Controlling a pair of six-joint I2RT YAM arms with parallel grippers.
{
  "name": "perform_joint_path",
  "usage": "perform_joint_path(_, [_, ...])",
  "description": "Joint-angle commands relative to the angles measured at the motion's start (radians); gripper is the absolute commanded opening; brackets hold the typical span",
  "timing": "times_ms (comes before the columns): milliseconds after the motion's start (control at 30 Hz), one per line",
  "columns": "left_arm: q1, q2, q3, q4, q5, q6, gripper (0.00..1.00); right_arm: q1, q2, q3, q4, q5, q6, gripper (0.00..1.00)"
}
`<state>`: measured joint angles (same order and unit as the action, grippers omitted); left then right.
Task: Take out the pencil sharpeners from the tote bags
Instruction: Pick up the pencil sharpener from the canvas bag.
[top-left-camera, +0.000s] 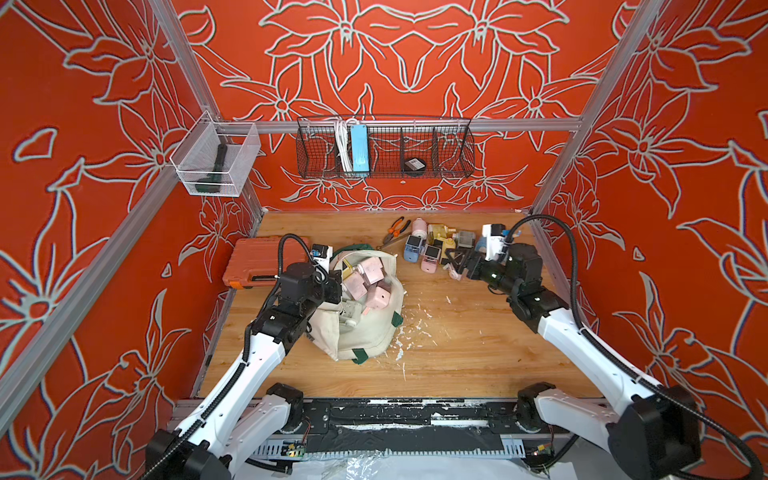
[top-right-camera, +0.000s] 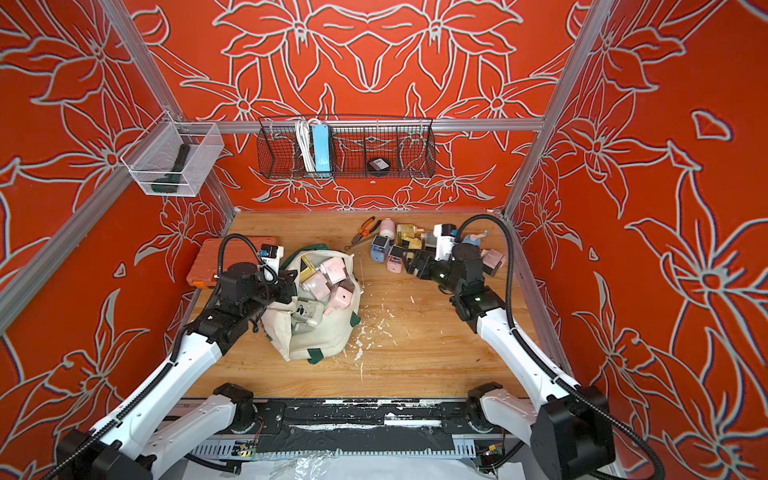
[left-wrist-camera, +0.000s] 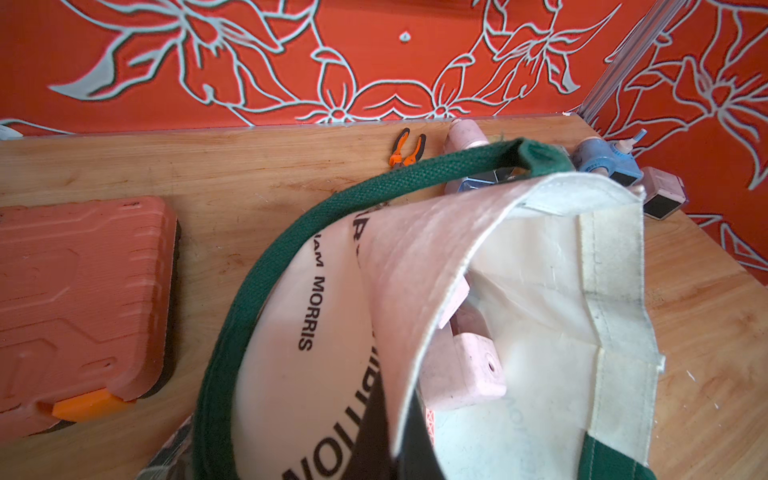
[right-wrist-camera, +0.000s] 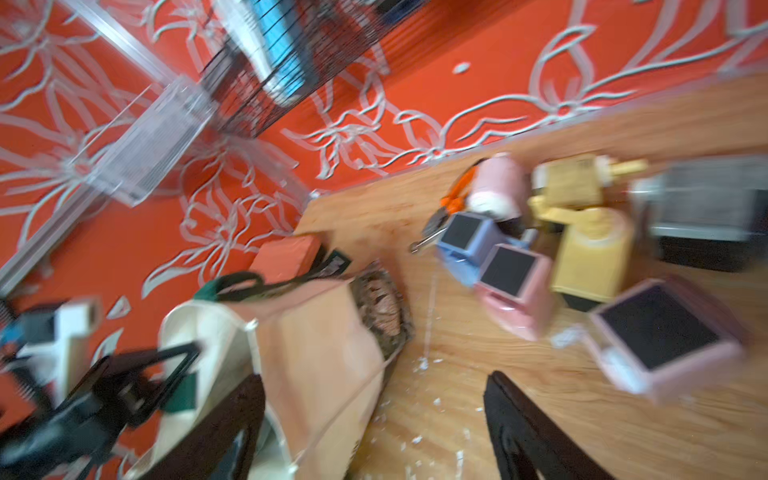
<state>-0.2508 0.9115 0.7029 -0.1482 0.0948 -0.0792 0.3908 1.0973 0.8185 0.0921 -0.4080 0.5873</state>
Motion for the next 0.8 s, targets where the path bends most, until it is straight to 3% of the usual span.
perform_joint_path(0, [-0.011, -0.013, -0.011, -0.021, 0.006, -0.008, 0.0, 0.157, -0.013, 0.065, -0.138, -0.033, -0.018, 0.86])
perform_joint_path(200, [-0.011, -0.01, -0.011, -0.021, 0.007, -0.008, 0.0, 0.4, 0.073, 0.112, -0.147, 0.087, 0.158, 0.83])
perform_joint_path(367, [-0.011, -0.013, -0.01, -0.024, 0.002, -0.008, 0.0, 0.569, 0.204, 0.185, -0.121, 0.205, 0.189, 0.82])
perform_joint_path(600, [-0.011, -0.013, -0.012, -0.024, 0.0, -0.007, 0.0, 0.623, 0.419, 0.28, -0.179, 0.287, 0.329, 0.78])
perform_joint_path(767, [-0.011, -0.014, -0.012, -0.024, 0.0, -0.007, 0.0, 0.62, 0.515, 0.34, -0.269, 0.45, 0.372, 0.77])
